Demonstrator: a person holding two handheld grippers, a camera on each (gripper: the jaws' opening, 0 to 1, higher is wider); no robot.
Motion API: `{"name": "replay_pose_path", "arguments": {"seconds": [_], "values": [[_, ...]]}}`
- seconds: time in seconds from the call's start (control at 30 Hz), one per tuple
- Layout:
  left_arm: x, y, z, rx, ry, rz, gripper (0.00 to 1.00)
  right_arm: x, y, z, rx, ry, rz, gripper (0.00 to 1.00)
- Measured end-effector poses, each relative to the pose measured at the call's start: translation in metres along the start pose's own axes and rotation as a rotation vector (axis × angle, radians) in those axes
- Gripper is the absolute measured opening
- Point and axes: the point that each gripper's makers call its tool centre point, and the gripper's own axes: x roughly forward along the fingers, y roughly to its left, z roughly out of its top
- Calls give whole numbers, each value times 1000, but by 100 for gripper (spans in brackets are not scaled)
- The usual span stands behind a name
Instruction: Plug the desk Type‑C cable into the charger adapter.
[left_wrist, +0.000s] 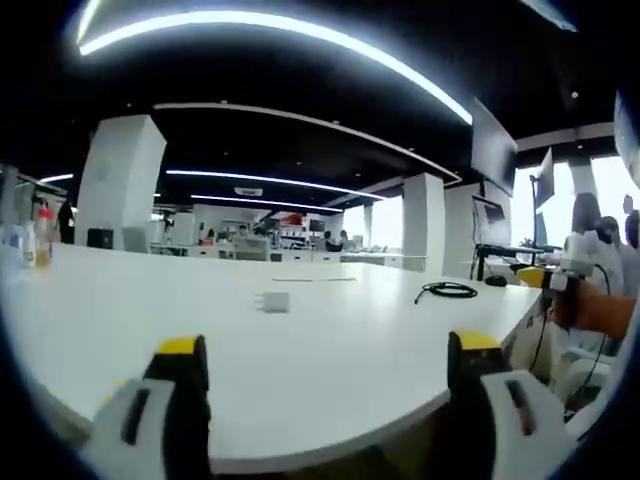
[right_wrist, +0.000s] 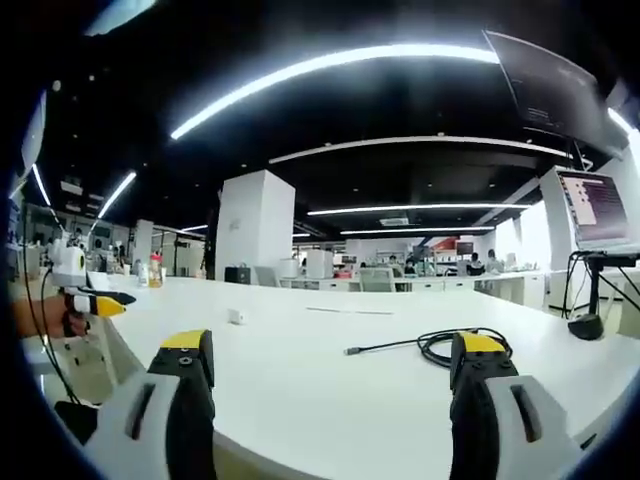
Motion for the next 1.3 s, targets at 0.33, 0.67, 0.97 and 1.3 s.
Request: {"name": "replay_pose_path", "arguments": {"seconds": [0.33,0.67,0.97,1.3], "values": [[3,4,-1,-1,4,7,100,0,-3,-1,-3,3,-6,100],[1,4,-3,0,7,11,100,0,-1,-5,-1,15,-3,100],[3,6,-4,8,13,8,100,1,0,-6,-2,21,0,100],[6,6,-7,0,23,3,100,2,0,-11,7,39,-6,100]]}}
